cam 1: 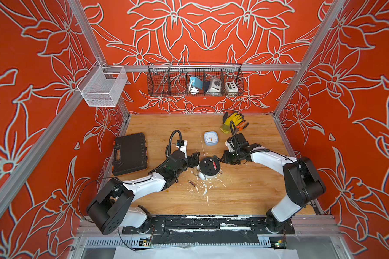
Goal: Insert the battery into the alarm
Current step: Adjust the alarm at the center of the board.
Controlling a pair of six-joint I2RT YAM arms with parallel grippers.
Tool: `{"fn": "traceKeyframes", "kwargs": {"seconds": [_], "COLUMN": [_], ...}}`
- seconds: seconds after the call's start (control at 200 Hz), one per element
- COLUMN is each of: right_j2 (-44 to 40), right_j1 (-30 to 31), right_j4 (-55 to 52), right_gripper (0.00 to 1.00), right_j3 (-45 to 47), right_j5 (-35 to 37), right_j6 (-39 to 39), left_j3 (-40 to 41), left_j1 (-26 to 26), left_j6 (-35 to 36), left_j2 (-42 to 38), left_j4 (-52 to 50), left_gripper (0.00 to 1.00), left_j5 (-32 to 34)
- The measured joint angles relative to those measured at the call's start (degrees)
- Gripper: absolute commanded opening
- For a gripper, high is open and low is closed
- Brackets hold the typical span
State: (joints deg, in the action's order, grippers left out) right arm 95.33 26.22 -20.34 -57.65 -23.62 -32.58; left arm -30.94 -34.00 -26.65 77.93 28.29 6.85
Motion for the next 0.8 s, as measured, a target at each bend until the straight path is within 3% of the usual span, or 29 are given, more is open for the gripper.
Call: {"fn": "traceKeyframes", "kwargs": {"seconds": [0.28, 0.485, 0.666, 0.801], "right_j2": [0.9, 1.7, 1.7, 2.6], "right_j1": [3.5, 5.4, 5.7, 5.6], "right_j4": [0.1, 0.6, -3.3, -6.8], "right_gripper": [0.14, 0.17, 0.32, 0.35], "right_j3": [-1.6, -2.4, -5.8, -10.0], "right_j5": [-3.3, -6.0, 0.8, 7.6], "right_j6": [-0.7, -0.9, 2.8, 6.7], "left_j3": [0.0, 0.0, 0.0, 0.0], "left_j1": [1.2, 1.8, 2.1, 2.2], "left_j6": [-1.7, -1.9, -1.9, -1.9], "left_j2": [0.0, 0.0, 0.0, 0.0], "left_j4": [-2.3, -2.6, -2.6, -2.6], "left_gripper": [0.86, 0.86, 0.86, 0.86], "left_j5": [-1.5, -2.3, -3.1, -3.4]}}
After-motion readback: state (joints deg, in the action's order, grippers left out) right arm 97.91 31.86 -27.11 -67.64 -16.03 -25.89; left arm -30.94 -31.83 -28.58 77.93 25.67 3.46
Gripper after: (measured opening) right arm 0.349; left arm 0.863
